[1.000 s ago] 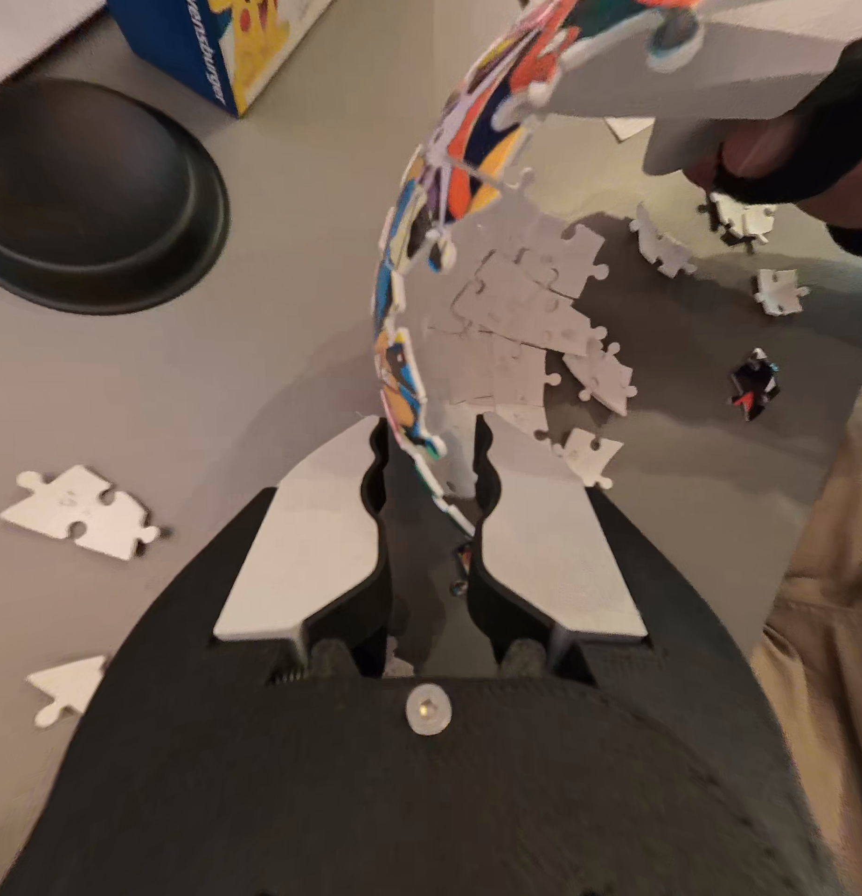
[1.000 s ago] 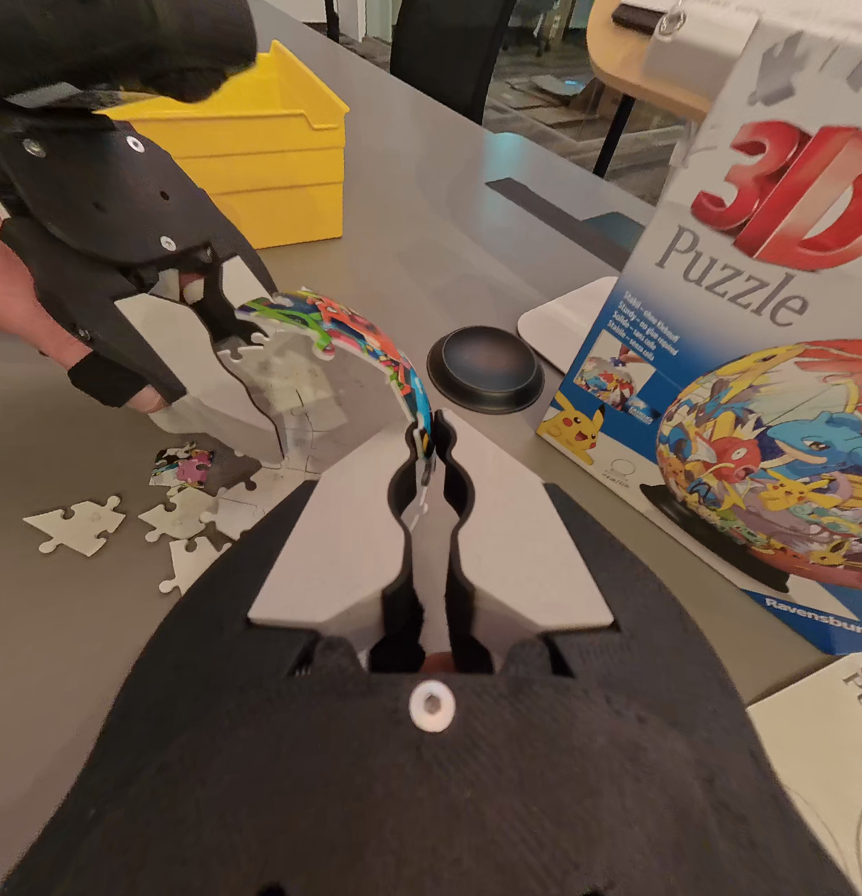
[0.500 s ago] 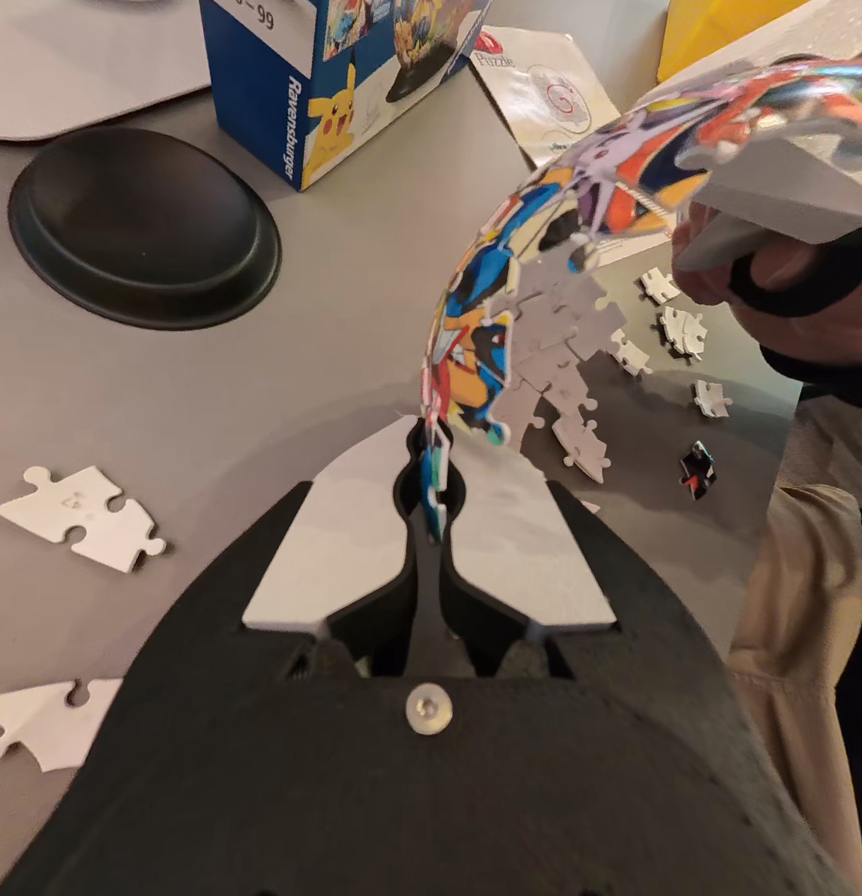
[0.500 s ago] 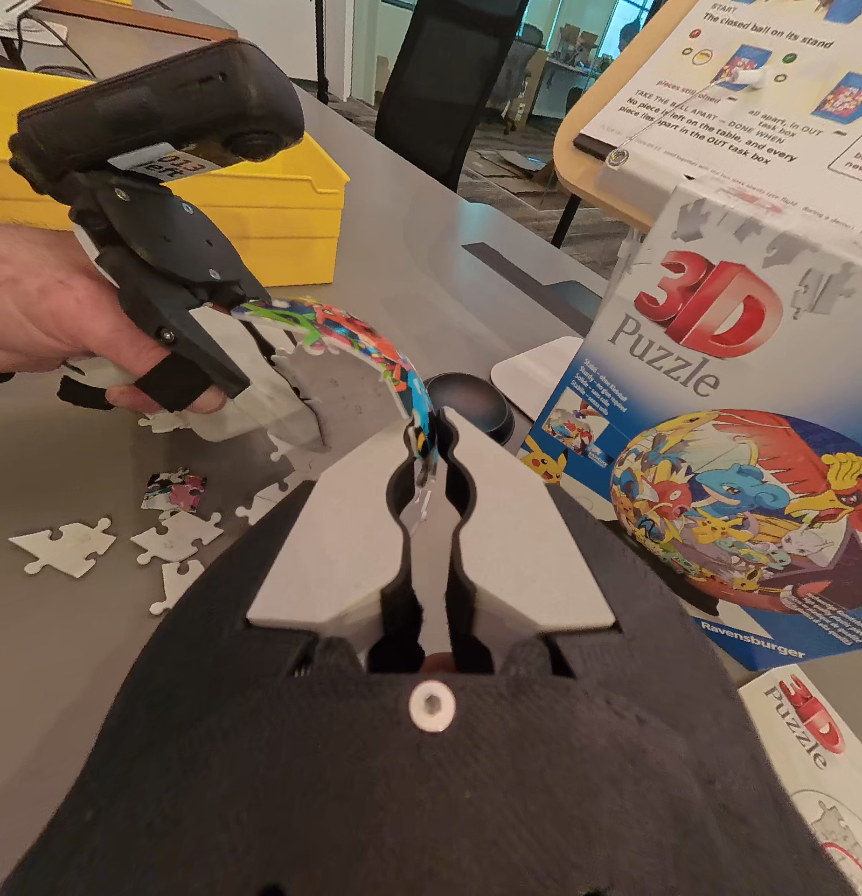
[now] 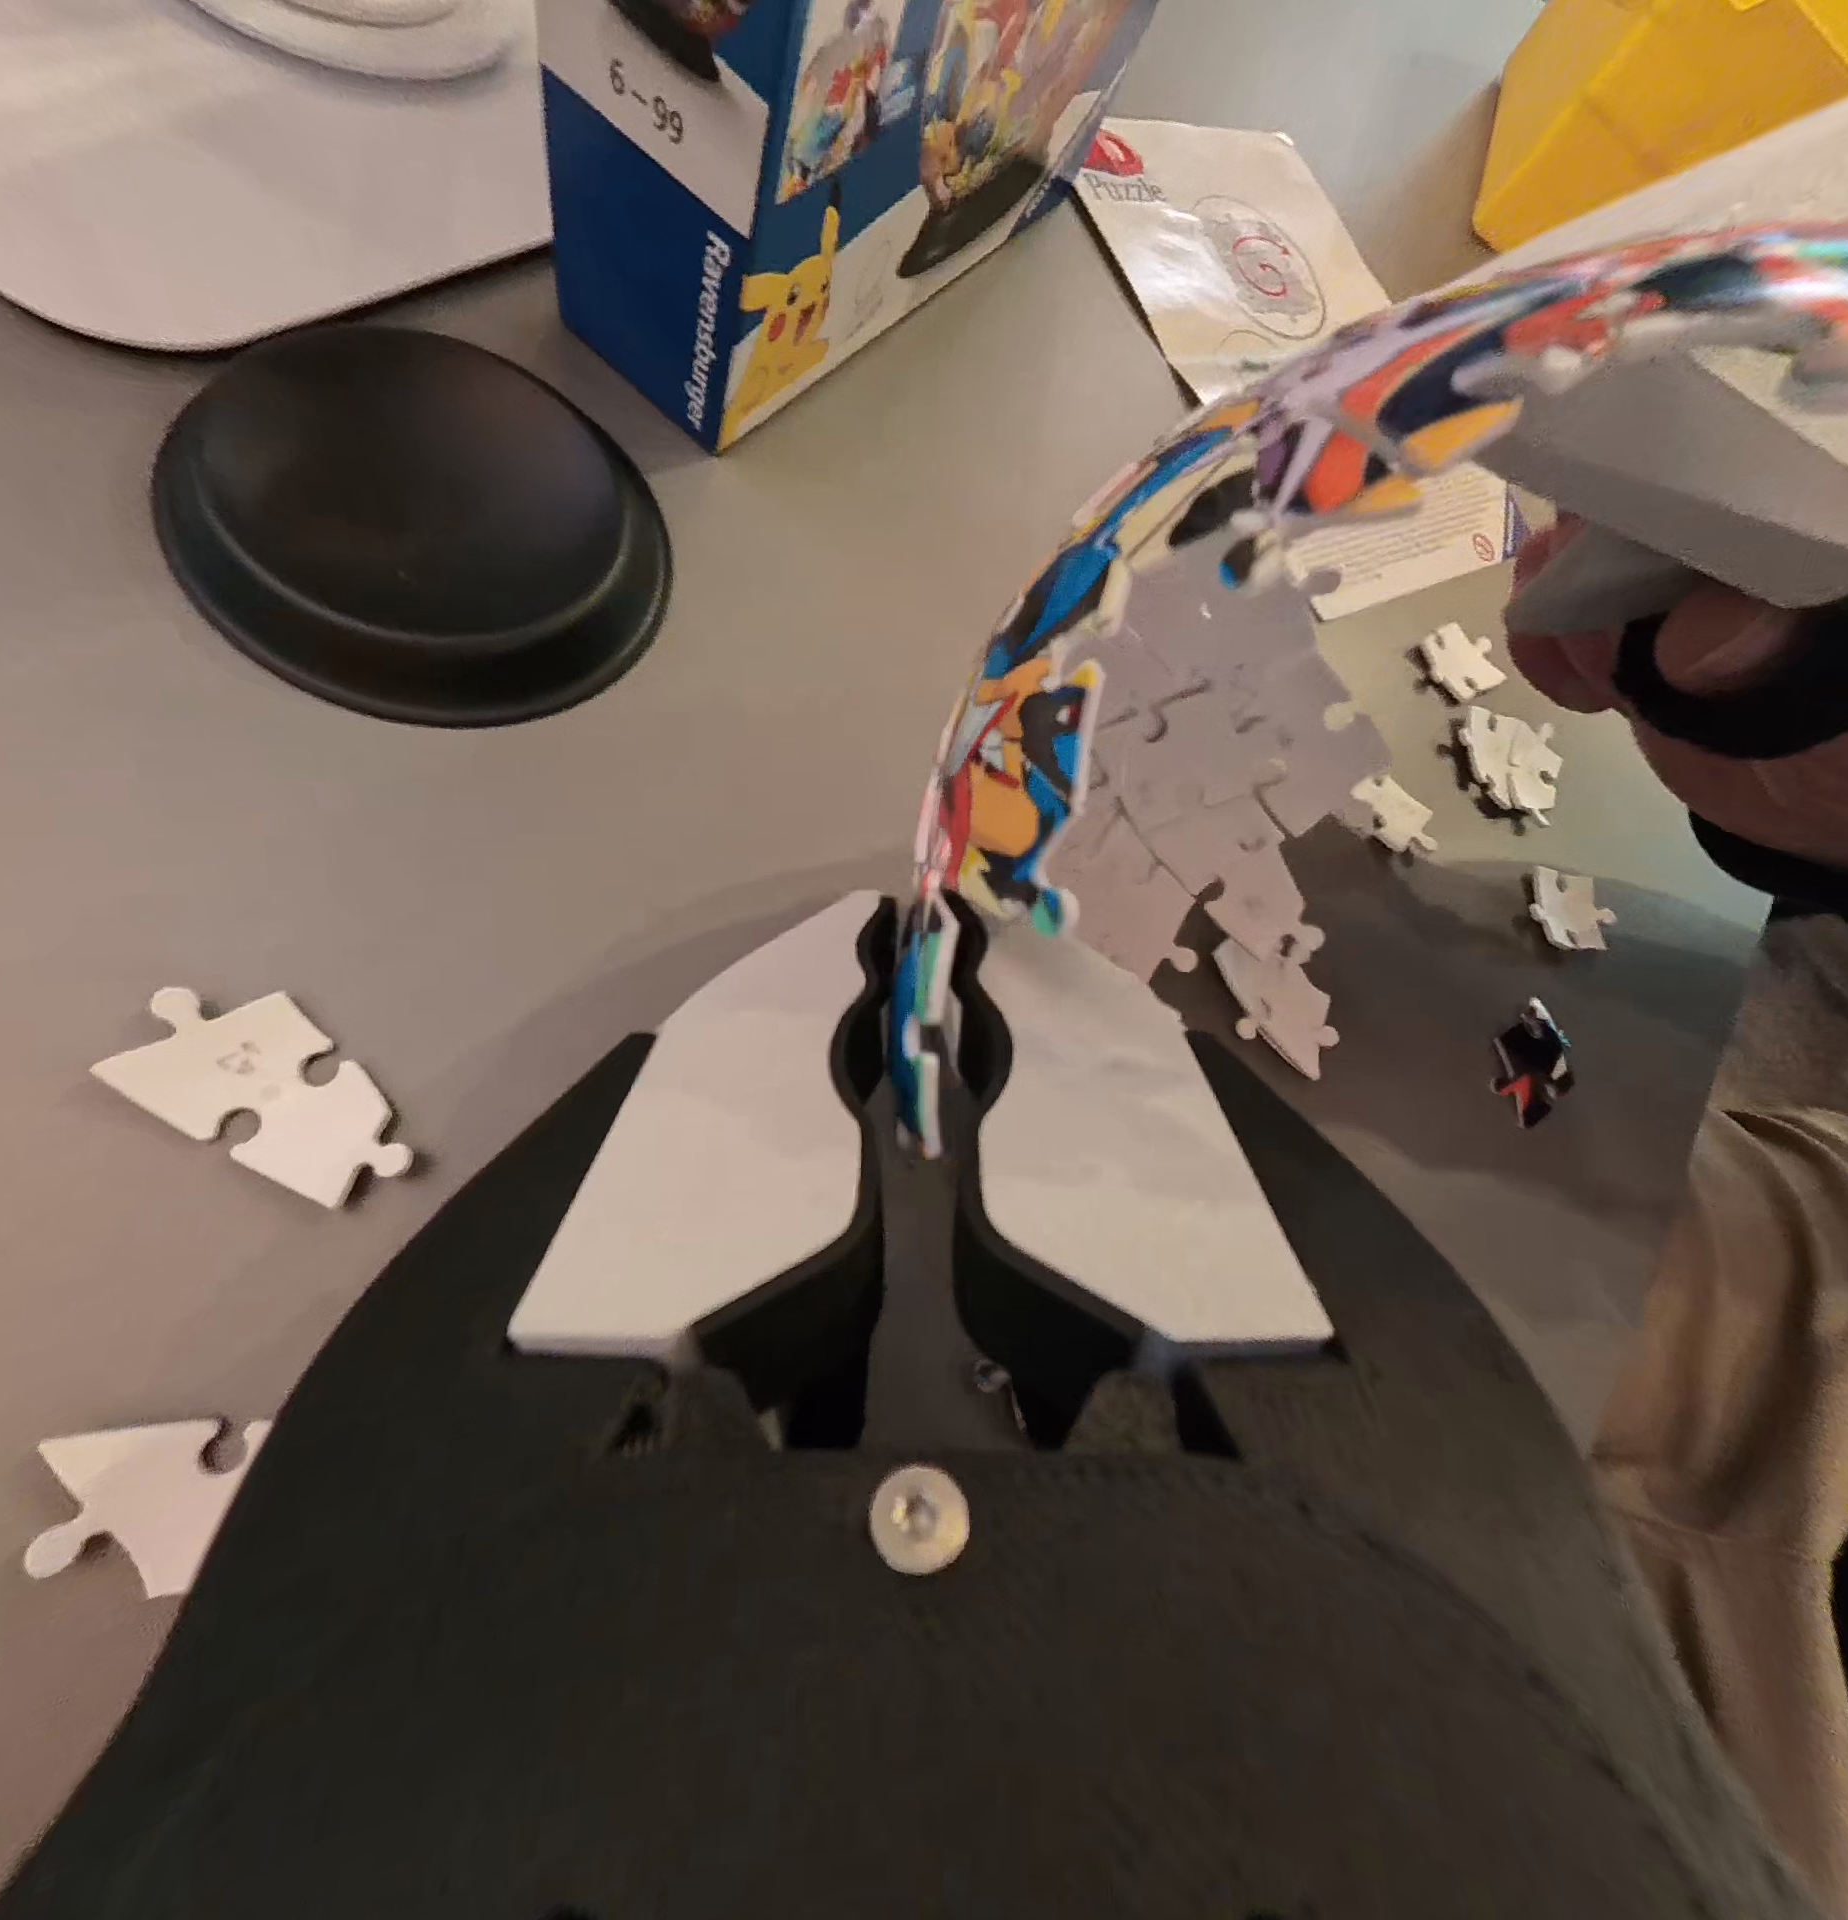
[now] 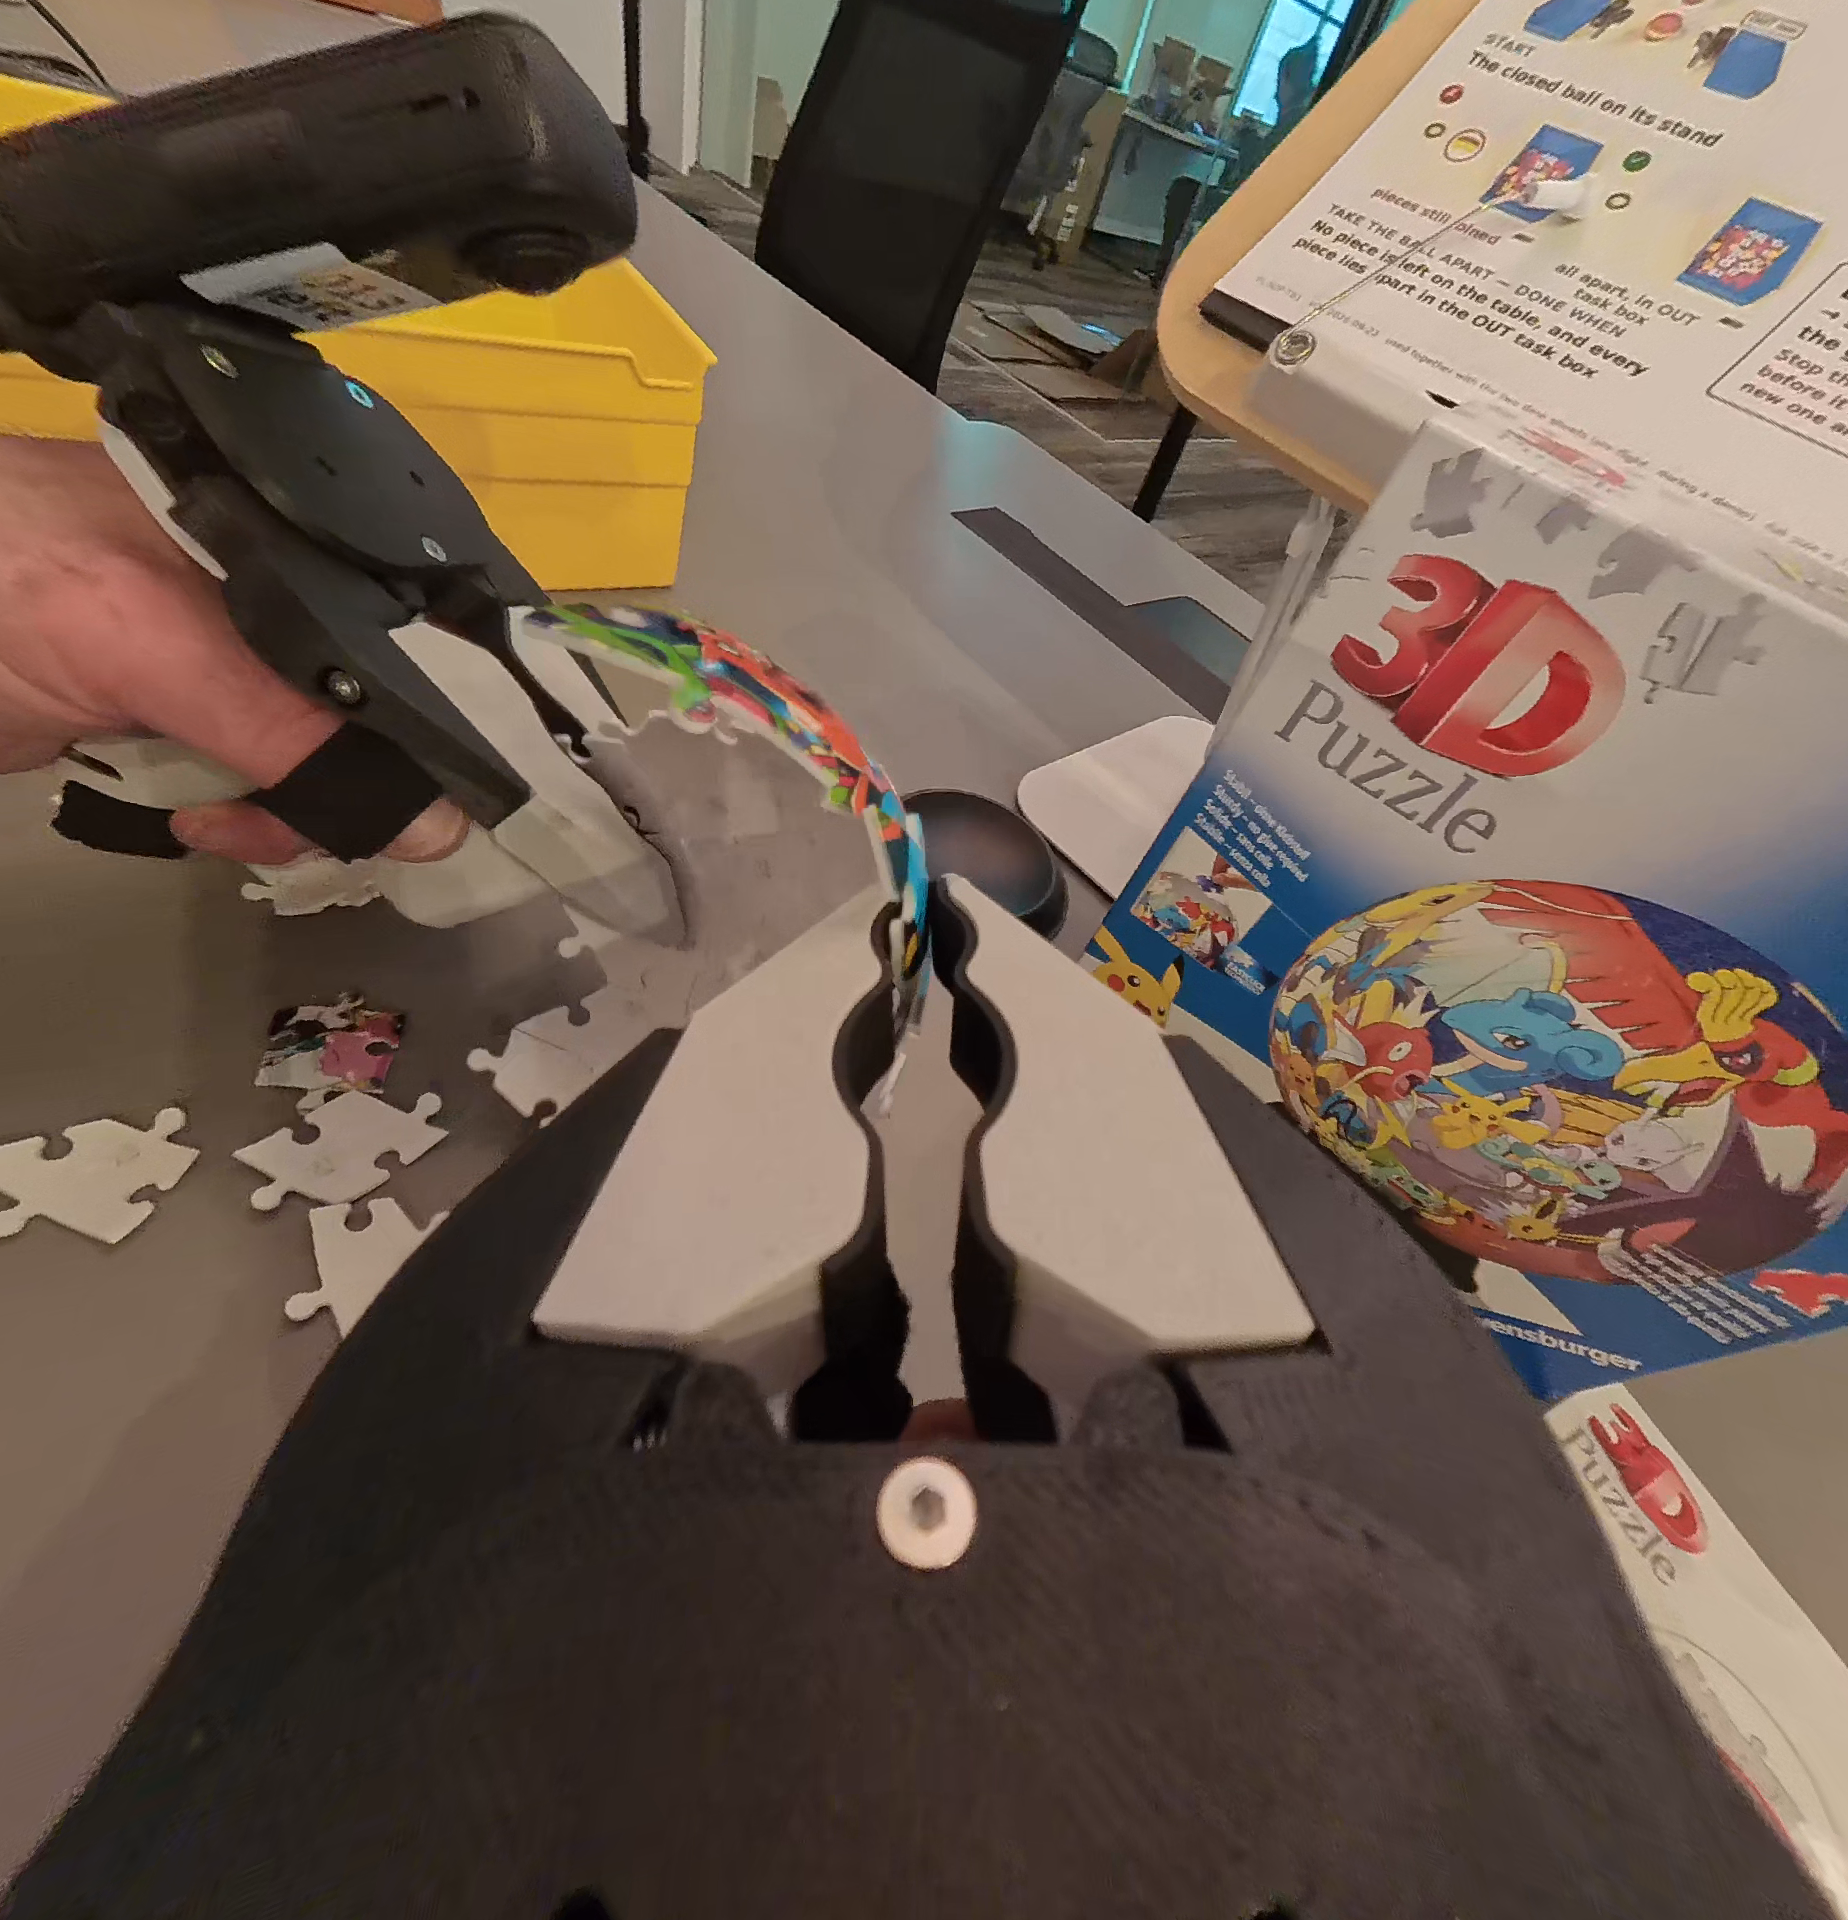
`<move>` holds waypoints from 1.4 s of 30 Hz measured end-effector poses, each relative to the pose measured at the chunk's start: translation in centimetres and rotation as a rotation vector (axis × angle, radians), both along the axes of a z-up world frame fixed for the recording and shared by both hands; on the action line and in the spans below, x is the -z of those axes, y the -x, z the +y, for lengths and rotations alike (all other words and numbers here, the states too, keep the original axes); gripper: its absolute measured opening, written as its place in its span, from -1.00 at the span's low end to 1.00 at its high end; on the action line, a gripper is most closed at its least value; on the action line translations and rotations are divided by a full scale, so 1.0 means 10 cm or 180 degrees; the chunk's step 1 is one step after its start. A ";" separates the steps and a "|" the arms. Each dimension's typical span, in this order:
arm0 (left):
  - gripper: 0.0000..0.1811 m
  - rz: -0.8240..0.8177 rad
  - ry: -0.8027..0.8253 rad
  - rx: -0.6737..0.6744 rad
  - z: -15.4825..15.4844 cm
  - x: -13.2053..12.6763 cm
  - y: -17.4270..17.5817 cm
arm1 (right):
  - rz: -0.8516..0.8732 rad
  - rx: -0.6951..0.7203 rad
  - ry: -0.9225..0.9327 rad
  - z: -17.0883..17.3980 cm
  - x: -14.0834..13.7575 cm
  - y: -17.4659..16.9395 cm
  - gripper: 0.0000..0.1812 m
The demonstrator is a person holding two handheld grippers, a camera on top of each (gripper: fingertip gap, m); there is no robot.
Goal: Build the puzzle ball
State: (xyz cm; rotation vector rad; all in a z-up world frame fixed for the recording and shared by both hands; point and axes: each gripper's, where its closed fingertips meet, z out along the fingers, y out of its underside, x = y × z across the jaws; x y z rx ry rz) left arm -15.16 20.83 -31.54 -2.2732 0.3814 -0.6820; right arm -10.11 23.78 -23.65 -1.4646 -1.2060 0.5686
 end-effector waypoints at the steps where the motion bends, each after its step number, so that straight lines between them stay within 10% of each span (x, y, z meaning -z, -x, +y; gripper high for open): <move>1: -0.90 -0.0034 -0.0014 -0.0026 0.01 -0.02 0.00 | -0.0013 0.0017 -0.0037 0.00 0.00 0.00 -0.99; 42: -0.96 0.0180 -0.0265 -0.0153 0.04 -0.15 0.04 | -0.0193 0.0179 -0.0180 -0.01 0.00 -0.01 -0.99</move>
